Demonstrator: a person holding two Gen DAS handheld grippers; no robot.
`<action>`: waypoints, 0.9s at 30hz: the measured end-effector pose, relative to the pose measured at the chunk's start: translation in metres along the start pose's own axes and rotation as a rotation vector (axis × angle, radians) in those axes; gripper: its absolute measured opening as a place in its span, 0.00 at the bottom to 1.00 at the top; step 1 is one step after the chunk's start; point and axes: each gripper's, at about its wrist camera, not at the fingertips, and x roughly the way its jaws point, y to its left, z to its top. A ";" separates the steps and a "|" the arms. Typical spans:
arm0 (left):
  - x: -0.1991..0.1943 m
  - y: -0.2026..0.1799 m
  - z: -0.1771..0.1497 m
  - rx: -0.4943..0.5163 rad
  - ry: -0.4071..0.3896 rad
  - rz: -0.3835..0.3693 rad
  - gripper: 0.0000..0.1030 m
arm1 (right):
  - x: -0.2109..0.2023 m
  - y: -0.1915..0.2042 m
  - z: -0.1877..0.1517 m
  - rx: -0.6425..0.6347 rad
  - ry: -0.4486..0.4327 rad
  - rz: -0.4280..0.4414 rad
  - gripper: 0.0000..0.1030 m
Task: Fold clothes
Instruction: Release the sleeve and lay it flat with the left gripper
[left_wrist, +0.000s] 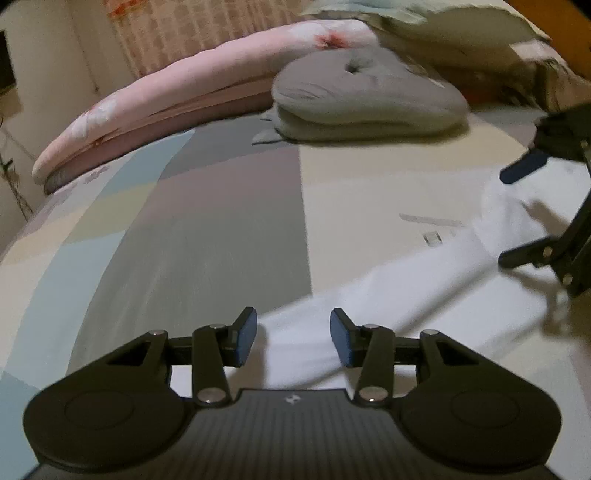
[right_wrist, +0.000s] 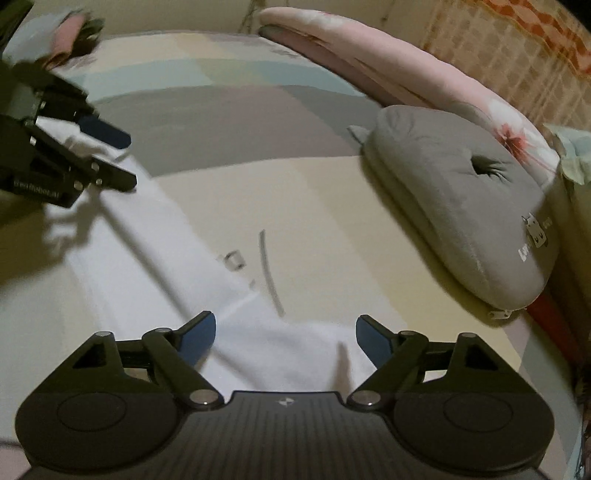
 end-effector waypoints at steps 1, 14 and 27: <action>-0.003 -0.001 -0.003 0.008 0.000 -0.006 0.44 | -0.002 0.003 -0.005 -0.003 0.005 0.013 0.85; -0.001 -0.004 0.049 -0.169 -0.080 -0.164 0.43 | -0.034 -0.012 -0.006 0.144 -0.167 0.190 0.85; -0.010 -0.052 0.008 -0.073 -0.059 -0.347 0.40 | -0.046 -0.049 -0.042 0.205 -0.087 0.218 0.80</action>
